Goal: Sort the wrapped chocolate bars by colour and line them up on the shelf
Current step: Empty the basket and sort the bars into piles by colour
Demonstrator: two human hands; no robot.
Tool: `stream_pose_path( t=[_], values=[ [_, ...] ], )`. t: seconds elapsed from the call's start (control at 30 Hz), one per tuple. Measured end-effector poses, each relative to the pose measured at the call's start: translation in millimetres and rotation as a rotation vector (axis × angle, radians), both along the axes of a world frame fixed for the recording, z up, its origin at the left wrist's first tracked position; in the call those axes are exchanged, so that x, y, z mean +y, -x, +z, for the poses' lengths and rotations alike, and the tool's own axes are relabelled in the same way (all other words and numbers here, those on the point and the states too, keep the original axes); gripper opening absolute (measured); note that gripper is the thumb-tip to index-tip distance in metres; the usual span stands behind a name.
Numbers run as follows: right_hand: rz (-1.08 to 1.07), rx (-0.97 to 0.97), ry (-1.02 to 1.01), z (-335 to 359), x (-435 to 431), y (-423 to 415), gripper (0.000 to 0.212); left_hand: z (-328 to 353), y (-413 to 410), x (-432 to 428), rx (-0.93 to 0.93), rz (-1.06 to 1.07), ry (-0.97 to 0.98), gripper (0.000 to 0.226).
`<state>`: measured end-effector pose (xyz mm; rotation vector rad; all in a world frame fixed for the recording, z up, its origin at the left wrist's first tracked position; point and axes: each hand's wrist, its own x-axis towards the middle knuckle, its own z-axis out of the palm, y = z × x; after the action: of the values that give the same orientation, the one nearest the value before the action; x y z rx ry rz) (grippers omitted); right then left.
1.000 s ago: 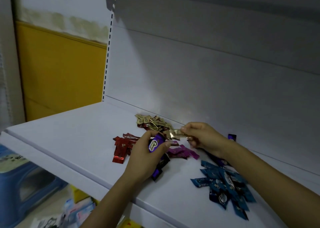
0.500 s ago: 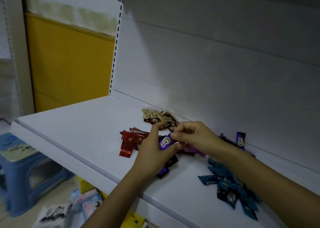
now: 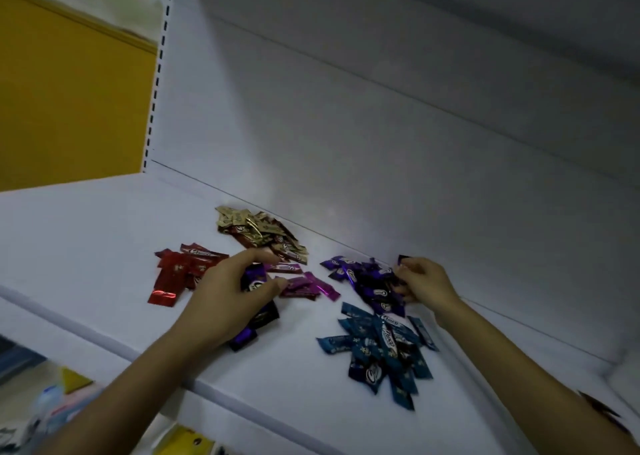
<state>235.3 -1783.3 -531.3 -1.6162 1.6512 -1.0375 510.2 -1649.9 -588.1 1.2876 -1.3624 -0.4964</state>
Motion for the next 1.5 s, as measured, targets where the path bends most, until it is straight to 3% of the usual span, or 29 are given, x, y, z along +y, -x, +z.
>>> stream_pose_path(
  t=[0.1,0.27,0.43,0.53,0.67,0.9,1.1,1.23,1.43,1.5],
  values=[
    [0.053,0.092,0.105,-1,12,-7,0.028,1,-1,0,0.031,-0.004,-0.018,0.024],
    [0.497,0.183,0.095,7,59,-61,0.021,5,-4,1,0.411,0.006,0.014,0.012],
    [0.836,0.312,0.035,15,104,-130,0.058,7,-4,3,0.453,0.055,0.028,0.013],
    [0.779,0.444,0.224,4,110,-153,0.059,8,-6,5,0.561,0.067,0.033,0.016],
    [0.739,0.377,0.257,-4,103,-158,0.047,11,-8,4,0.648,0.060,0.009,0.030],
    [0.731,0.151,0.133,-7,85,-148,0.020,9,-8,4,0.457,-0.242,-0.082,0.024],
    [0.777,0.152,0.093,-6,76,-144,0.021,8,-11,3,0.428,-0.299,-0.045,0.038],
    [0.728,0.056,0.120,-8,71,-146,0.018,6,-11,1,0.449,-0.315,-0.047,0.049],
    [0.637,-0.007,0.054,-2,64,-148,0.010,3,-9,-2,0.382,-0.204,-0.034,0.019],
    [0.574,-0.058,0.018,0,61,-146,0.003,2,-10,-4,0.337,-0.134,-0.068,0.025]
  ],
)
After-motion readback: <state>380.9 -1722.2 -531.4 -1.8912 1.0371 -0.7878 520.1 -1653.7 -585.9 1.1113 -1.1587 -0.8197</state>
